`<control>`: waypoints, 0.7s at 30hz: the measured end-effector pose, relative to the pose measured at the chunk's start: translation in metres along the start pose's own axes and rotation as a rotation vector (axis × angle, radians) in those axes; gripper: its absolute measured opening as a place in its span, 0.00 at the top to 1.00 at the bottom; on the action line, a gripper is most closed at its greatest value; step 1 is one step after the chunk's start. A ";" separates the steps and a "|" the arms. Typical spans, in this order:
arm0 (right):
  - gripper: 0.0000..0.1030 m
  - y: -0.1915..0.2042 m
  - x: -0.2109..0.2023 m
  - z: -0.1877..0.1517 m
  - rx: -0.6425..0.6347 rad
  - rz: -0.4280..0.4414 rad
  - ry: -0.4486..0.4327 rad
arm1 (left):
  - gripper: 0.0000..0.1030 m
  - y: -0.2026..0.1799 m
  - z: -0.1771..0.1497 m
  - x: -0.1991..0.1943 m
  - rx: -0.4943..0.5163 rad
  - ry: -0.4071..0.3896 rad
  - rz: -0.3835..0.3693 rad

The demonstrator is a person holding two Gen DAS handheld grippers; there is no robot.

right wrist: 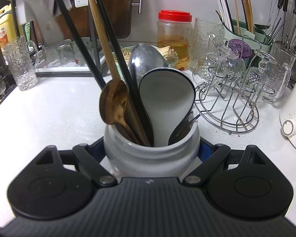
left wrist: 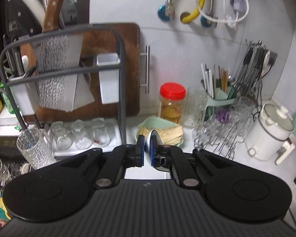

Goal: Organize utensils
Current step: 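Lift the white spoon with the left gripper and carry it over the mug, then lower the white spoon into the mug and open the left gripper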

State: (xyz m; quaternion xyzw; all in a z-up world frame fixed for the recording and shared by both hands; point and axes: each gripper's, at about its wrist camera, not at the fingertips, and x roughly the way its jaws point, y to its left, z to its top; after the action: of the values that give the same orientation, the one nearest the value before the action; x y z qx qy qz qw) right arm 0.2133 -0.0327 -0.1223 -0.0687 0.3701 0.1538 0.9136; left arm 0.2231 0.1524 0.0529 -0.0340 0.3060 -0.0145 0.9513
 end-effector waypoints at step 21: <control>0.11 0.003 -0.001 -0.001 -0.013 0.019 -0.012 | 0.94 -0.069 0.003 0.037 0.217 0.026 -0.111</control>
State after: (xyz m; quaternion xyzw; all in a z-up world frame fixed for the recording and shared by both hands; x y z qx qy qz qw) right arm 0.2107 -0.0306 -0.1226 -0.0702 0.3640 0.1652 0.9139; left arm 0.2547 0.0820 0.0392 0.0525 0.3126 -0.1004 0.9431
